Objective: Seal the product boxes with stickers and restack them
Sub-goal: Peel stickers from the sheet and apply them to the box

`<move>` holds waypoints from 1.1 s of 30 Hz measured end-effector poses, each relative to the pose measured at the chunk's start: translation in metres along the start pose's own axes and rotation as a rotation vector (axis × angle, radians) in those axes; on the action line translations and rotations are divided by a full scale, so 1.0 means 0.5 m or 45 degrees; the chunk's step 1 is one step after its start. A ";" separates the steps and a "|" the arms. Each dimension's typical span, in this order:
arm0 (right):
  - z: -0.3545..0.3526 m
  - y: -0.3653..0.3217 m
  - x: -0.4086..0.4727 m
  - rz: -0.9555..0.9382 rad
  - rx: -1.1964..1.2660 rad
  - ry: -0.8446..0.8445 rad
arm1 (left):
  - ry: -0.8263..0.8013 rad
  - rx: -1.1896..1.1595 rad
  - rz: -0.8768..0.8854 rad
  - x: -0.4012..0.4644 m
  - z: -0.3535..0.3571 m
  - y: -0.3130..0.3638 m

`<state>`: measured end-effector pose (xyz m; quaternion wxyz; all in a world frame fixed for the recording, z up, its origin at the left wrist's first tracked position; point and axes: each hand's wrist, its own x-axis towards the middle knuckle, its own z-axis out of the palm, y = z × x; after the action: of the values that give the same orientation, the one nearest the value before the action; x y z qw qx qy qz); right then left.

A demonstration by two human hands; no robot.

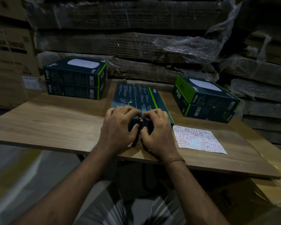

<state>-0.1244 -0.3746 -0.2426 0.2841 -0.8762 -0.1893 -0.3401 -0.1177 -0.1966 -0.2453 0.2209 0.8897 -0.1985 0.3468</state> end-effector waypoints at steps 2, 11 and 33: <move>0.000 -0.002 0.000 0.011 -0.028 -0.020 | 0.006 0.013 -0.011 0.000 0.001 0.000; -0.004 -0.005 -0.005 -0.007 0.006 -0.003 | 0.057 -0.089 -0.028 -0.002 -0.002 0.007; -0.006 -0.006 -0.011 -0.093 -0.113 0.009 | 0.073 -0.111 -0.009 -0.003 -0.002 0.006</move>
<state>-0.1313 -0.3750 -0.2433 0.2329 -0.8792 -0.2049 -0.3616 -0.1207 -0.1984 -0.2449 0.2664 0.8696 -0.2038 0.3624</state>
